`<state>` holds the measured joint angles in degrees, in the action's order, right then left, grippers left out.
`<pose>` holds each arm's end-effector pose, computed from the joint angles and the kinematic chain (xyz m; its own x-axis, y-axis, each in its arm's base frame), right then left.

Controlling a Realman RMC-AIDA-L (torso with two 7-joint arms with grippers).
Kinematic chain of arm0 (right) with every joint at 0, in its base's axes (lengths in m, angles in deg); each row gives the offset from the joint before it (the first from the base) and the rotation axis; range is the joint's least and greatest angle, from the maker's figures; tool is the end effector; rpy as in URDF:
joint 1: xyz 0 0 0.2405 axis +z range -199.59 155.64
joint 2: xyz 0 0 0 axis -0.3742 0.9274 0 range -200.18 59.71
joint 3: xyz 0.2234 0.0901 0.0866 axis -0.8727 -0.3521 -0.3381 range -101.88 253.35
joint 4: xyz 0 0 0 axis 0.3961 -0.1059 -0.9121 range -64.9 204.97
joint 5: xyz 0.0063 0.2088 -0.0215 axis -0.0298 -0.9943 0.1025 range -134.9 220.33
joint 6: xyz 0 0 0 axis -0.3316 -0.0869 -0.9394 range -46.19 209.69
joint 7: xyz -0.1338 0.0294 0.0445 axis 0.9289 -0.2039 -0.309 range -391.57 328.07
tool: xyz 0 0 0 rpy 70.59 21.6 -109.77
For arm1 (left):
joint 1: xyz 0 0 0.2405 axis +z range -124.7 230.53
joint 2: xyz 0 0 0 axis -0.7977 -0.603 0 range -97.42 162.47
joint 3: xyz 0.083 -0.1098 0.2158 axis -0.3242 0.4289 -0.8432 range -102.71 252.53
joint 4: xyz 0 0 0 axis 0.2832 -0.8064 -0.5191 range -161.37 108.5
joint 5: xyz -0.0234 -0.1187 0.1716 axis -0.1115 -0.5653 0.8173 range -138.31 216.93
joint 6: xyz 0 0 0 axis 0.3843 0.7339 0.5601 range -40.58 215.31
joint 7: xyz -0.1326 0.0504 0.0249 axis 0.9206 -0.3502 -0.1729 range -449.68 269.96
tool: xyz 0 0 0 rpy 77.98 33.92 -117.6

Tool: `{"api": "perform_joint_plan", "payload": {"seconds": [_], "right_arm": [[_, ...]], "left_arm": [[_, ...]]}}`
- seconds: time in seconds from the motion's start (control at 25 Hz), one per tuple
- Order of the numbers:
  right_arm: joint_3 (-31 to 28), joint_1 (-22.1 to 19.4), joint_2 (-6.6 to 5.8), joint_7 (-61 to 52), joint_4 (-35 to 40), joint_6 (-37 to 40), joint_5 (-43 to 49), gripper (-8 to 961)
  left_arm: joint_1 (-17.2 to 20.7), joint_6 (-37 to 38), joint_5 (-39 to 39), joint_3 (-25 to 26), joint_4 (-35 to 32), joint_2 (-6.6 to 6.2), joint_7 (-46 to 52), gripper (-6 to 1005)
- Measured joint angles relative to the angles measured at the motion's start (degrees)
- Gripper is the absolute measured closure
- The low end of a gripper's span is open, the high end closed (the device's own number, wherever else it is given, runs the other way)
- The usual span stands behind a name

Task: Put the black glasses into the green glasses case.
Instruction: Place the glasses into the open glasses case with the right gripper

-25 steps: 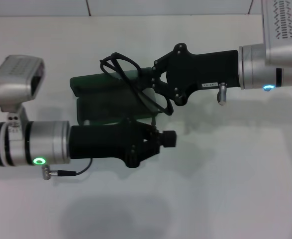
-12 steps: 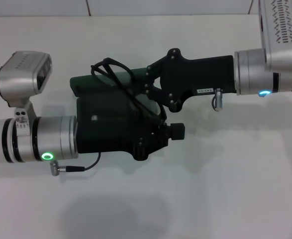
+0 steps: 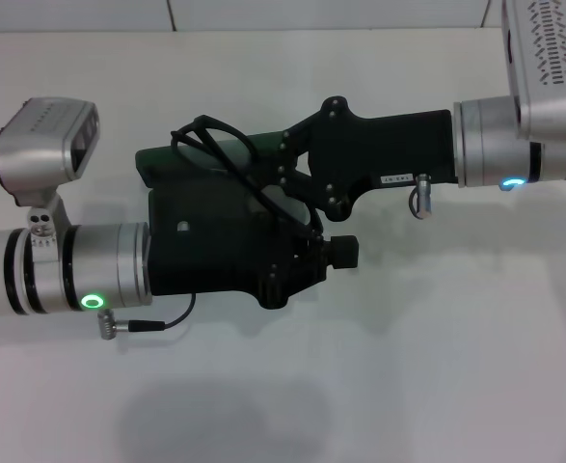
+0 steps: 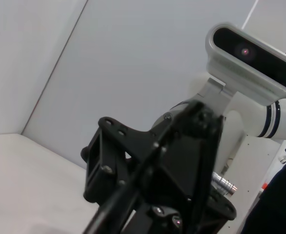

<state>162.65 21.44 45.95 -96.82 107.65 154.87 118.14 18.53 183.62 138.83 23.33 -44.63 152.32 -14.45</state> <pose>0.1142 0.3670 -0.0619 0.8472 0.1588 -0.5069 0.0942 -0.9841 -0.1508 -0.2187 0.2922 -0.0574 0.6305 0.4592 0.6257 0.4074 -0.8820 0.2369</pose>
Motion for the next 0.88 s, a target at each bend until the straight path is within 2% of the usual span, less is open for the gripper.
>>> {"api": "perform_joint_plan", "payload": {"seconds": [0.36,0.68,0.88], "right_arm": [[-0.42,0.00,0.00,1.13,-0.18,-2.22,-0.02,814],[0.78,0.72,-0.01,5.03,-0.02,-6.44,0.49,810],[4.90,1.98,0.00,9.64,0.31,-10.81,0.57,808]], "left_arm": [[2.30,-0.14,0.28,-0.10,-0.72,-0.45,-0.04,954],[7.97,-1.38,0.04,0.32,-3.15,-2.49,0.11,952],[11.12,-2.83,-0.05,0.42,-3.68,-3.89,0.38,951]]}}
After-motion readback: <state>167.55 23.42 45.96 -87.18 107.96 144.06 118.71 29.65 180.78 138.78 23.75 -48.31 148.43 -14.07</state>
